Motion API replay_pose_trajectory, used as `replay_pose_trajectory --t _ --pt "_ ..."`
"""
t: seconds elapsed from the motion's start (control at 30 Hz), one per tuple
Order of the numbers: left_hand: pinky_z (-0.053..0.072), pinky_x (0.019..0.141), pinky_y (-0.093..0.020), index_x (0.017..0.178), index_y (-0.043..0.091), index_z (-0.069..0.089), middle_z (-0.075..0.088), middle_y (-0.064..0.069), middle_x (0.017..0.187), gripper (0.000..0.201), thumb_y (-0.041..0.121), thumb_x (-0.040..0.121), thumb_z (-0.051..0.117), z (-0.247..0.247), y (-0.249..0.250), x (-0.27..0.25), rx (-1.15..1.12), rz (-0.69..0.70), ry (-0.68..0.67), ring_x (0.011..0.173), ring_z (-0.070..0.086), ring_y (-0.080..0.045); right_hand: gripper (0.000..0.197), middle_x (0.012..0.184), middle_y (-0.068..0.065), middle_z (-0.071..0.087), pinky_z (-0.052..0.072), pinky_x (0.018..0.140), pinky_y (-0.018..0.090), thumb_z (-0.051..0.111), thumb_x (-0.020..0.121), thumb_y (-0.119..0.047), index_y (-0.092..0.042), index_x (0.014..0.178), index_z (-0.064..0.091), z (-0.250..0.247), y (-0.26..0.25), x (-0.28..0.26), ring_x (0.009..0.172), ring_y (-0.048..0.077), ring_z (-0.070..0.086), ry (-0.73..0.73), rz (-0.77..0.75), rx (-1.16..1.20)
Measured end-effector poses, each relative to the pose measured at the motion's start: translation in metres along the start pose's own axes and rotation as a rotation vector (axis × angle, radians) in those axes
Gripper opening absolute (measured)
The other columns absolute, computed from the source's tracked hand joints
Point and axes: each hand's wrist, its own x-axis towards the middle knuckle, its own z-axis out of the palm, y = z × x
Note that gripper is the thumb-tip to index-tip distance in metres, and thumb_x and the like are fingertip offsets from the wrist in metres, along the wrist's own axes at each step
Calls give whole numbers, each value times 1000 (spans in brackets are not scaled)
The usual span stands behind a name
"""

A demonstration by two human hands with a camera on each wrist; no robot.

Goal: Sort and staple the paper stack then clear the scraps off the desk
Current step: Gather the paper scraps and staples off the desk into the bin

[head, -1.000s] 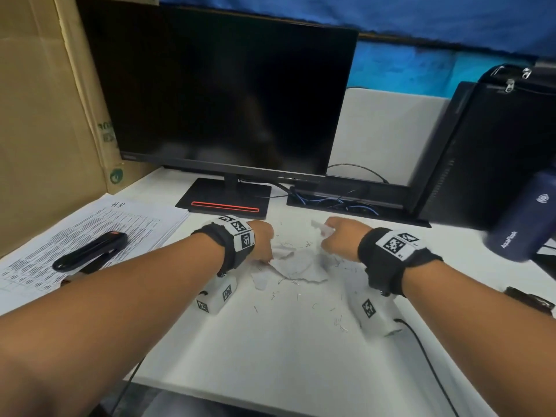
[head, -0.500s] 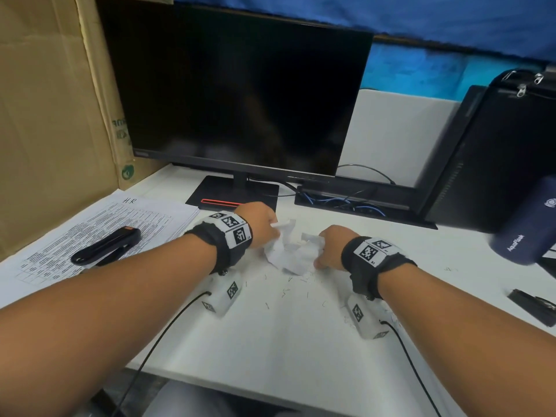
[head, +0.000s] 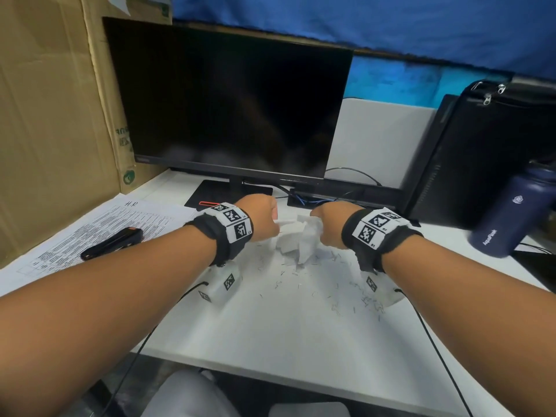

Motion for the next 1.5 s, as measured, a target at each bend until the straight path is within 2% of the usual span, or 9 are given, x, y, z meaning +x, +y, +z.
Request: replay_pose_trajectory --t 0.23,0.4,0.5,0.63,0.8,0.97,1.1,1.27,1.5 --pt "56 81 -35 74 26 56 67 1 106 26 37 77 80 10 14 2 -79 77 -91 95 64 -21 6 86 0 68 59 80 40 65 87 -23 -22 91 68 -15 9 -11 81 21 64 143 -9 158" --pt "48 65 -26 74 22 54 63 1 87 22 25 84 73 13 15 12 -47 80 -22 80 60 -19 14 83 4 70 57 77 36 73 83 -27 -15 91 74 -7 23 -7 71 21 62 147 89 373" --pt "45 57 -25 93 20 53 60 2 86 13 14 87 62 11 5 19 -5 32 -14 76 58 -18 15 69 2 63 50 60 29 68 84 -27 -14 78 70 -2 34 -2 60 20 55 185 140 427" --pt "56 79 -36 128 20 44 64 0 105 43 13 88 60 8 -9 36 82 -57 -81 89 64 -23 22 69 1 62 47 56 25 55 88 -15 -21 67 58 10 50 9 63 23 60 179 176 471" --pt "51 81 -35 117 8 61 55 -3 84 28 16 94 47 10 0 56 195 -110 -68 84 57 -26 26 87 2 65 53 73 31 52 86 -3 -28 84 58 26 54 20 85 26 62 88 192 469" --pt "47 82 -30 131 39 56 53 1 131 42 45 90 59 32 8 54 397 50 -191 110 58 -23 7 90 -2 60 40 57 25 52 90 -21 -26 94 55 40 59 24 78 16 57 113 228 426" --pt "44 92 -30 140 36 54 51 2 141 47 40 94 60 44 23 56 547 152 -329 117 52 -21 5 89 -3 59 39 56 25 57 88 -29 -26 90 54 43 69 23 78 16 57 98 225 404" --pt "45 77 -25 120 32 67 61 3 123 32 40 90 66 53 28 62 572 156 -306 91 52 -15 20 98 -3 60 42 67 27 59 87 -27 -25 107 58 45 83 9 86 20 58 128 261 441" --pt "57 85 -34 118 22 66 64 -1 110 32 35 91 56 24 40 51 659 152 -243 94 65 -20 17 91 -5 56 43 71 28 57 91 -24 -25 107 55 46 80 -13 86 21 57 215 277 444"
